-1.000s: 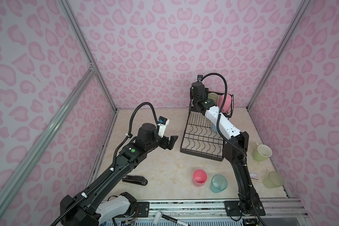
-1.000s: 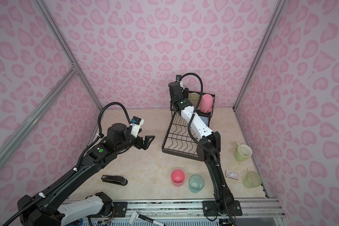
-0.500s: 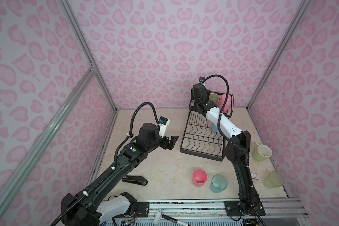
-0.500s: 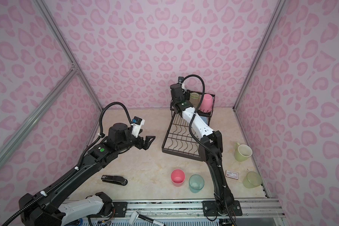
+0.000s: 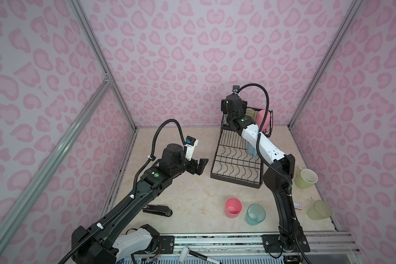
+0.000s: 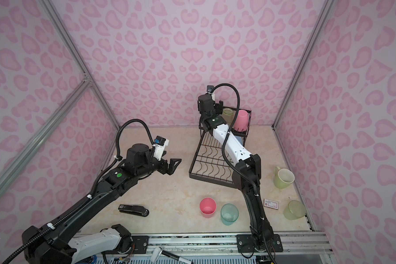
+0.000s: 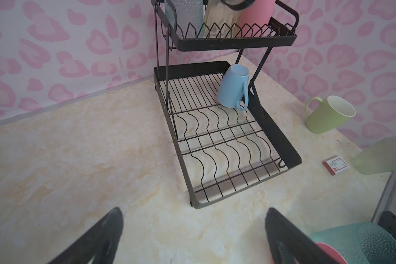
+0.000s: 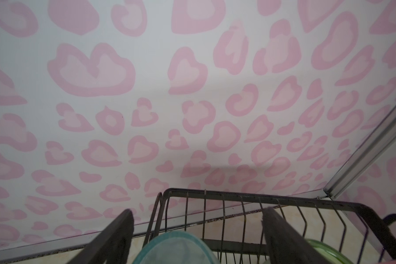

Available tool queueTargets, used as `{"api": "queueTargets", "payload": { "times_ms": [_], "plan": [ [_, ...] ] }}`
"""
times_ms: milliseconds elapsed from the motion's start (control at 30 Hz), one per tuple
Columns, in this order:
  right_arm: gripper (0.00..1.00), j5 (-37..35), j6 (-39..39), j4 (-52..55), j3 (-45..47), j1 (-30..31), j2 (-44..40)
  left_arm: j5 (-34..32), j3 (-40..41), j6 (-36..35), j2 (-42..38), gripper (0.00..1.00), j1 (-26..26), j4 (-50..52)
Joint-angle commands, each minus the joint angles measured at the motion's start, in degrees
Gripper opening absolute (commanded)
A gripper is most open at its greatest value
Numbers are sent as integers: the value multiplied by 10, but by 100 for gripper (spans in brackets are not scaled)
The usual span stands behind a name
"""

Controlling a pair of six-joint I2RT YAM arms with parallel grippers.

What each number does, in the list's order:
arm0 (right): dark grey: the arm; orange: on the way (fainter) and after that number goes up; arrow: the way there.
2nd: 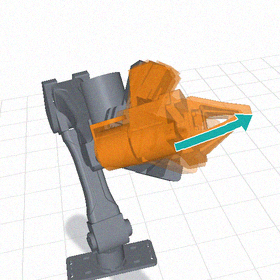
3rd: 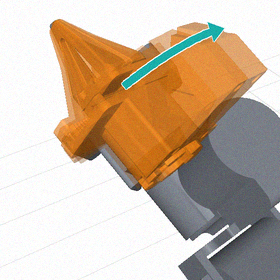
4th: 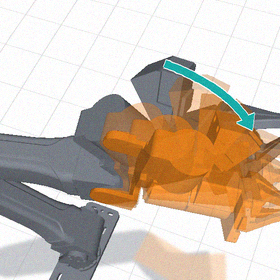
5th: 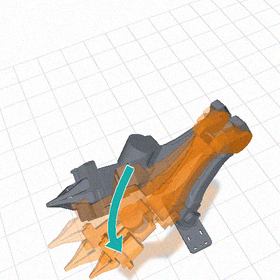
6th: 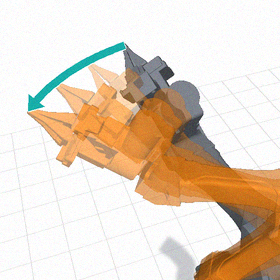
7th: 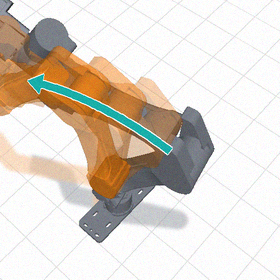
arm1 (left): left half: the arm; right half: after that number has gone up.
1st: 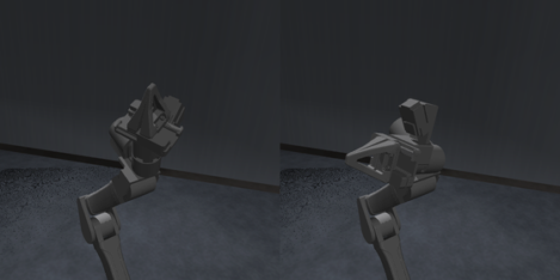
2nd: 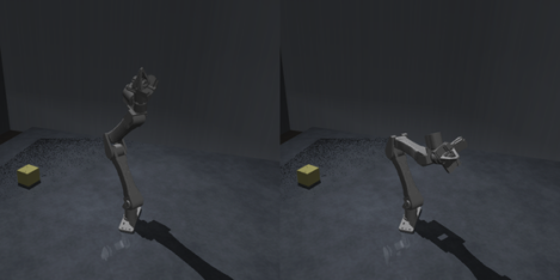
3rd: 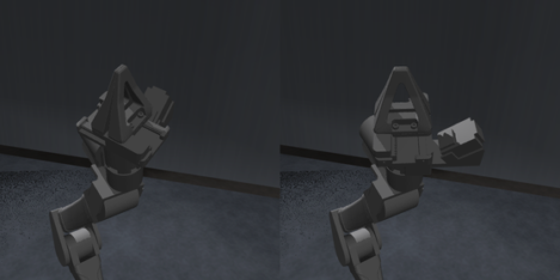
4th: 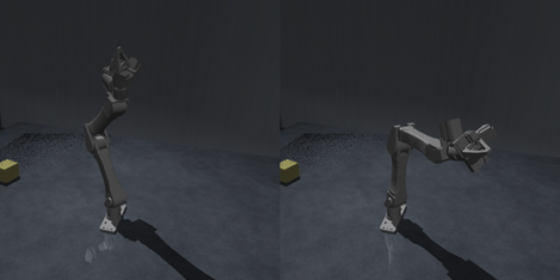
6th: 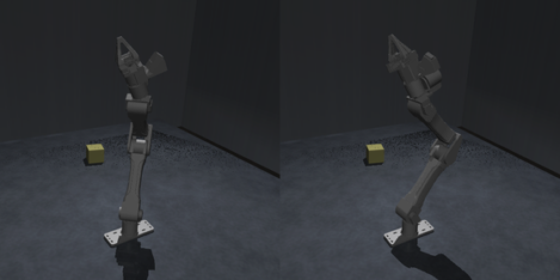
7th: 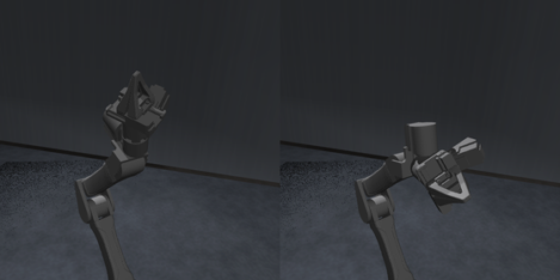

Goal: Load cups into a dish rack
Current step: Place the cup upside down at the dish rack, then pick up the cup from the bottom-center of the table.

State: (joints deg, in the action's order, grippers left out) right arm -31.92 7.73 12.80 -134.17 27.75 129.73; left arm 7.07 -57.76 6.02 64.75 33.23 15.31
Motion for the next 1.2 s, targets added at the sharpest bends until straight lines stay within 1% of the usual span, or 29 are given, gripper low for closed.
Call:
{"api": "queueTargets", "payload": {
  "times_ms": [0,400,600,767,867,1167],
  "plan": [
    [88,-5,-14,-10,-5,3,-5,-1,-2,0,-1,99,0,-12],
    [92,-9,-28,-7,-3,11,-53,-10,-4,2,3,99,0,-9],
    [92,-8,-25,-17,48,17,-111,-15,-4,8,6,99,0,-8],
    [92,-3,-12,-18,125,21,-187,-11,-8,20,9,99,0,-4],
    [91,6,1,-14,192,21,-249,-14,-17,33,17,98,-1,7],
    [87,61,59,58,407,23,-429,-17,-41,65,46,95,0,45]
  ]
}}
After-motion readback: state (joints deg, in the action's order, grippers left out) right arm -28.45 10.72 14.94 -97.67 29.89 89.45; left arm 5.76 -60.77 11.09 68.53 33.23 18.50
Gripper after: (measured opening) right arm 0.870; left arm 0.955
